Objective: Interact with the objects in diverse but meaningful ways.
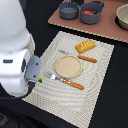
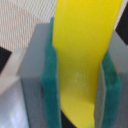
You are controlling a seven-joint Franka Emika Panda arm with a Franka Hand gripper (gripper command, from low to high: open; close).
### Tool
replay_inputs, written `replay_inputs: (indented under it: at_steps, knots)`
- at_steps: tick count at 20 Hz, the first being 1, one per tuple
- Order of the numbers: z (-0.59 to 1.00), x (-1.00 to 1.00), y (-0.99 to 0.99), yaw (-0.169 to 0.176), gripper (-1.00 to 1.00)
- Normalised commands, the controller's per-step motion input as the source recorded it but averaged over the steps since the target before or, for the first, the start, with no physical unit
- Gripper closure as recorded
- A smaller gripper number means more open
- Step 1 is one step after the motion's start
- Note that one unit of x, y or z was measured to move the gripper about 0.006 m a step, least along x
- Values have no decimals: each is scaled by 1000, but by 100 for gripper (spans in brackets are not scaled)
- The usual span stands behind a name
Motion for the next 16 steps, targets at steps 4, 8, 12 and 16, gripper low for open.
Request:
replay_inputs:
  at_steps: [4, 8, 12, 16]
  knots:
    - [57, 1000, 0, -4, 100]
    - [-9, 1000, -5, -5, 100]
    - [-58, 1000, -27, -8, 100]
    - [-88, 1000, -55, -15, 100]
